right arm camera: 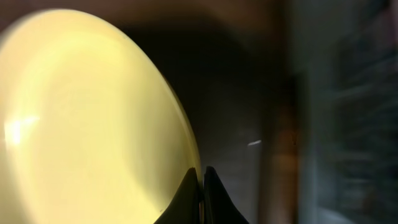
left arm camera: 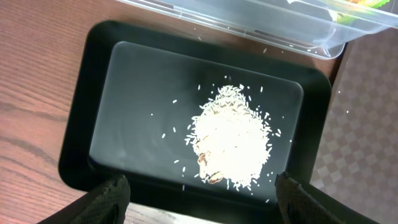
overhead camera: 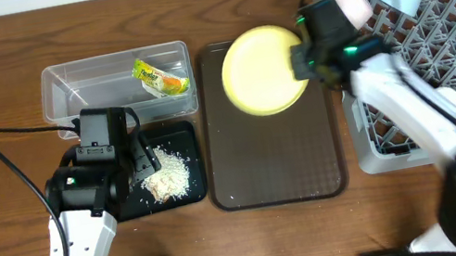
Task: Sort waste into correct bins and load items into the dishwasher rack
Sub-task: 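Lift the yellow plate and stand it upright in the rack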
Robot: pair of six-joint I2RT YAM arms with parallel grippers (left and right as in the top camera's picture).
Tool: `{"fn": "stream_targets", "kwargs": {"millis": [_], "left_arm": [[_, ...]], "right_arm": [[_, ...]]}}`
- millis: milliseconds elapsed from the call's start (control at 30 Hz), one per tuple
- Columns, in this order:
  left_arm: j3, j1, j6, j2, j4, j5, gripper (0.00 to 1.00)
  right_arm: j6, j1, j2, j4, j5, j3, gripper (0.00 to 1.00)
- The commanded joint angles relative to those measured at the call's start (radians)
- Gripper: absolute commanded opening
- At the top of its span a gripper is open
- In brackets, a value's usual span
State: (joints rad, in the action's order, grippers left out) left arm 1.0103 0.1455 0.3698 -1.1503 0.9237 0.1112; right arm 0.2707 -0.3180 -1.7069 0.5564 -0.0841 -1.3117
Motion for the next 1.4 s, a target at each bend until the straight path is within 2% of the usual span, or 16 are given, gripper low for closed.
{"fn": "stream_targets", "kwargs": {"millis": [0, 133, 267, 500, 767, 933, 1100, 1367], "left_arm": [[0.008, -0.005, 0.007, -0.006, 0.003, 0.005, 0.78], [0.008, -0.005, 0.006, -0.006, 0.003, 0.005, 0.78], [0.008, -0.005, 0.006, -0.006, 0.003, 0.005, 0.78], [0.008, -0.005, 0.006, -0.006, 0.003, 0.005, 0.78], [0.008, -0.005, 0.006, -0.006, 0.003, 0.005, 0.78], [0.008, -0.005, 0.006, -0.006, 0.002, 0.005, 0.78], [0.008, -0.005, 0.006, -0.006, 0.003, 0.005, 0.78], [0.008, -0.005, 0.006, -0.006, 0.003, 0.005, 0.78]], "right_arm": [[-0.172, 0.051, 0.154, 0.050, -0.029, -0.003, 0.01], [-0.270, 0.112, 0.275, 0.122, -0.138, -0.003, 0.01], [-0.405, 0.176, 0.363, 0.172, -0.364, -0.003, 0.01], [-0.654, 0.257, 0.398, 0.169, -0.548, -0.003, 0.01], [-0.708, 0.281, 0.352, 0.028, -0.823, -0.003, 0.01], [-0.758, 0.280, 0.312, 0.005, -0.813, -0.003, 0.01], [-0.685, 0.279, 0.251, 0.043, -0.800, -0.002, 0.01], [-0.566, 0.274, 0.156, 0.068, -0.653, -0.002, 0.01]]}}
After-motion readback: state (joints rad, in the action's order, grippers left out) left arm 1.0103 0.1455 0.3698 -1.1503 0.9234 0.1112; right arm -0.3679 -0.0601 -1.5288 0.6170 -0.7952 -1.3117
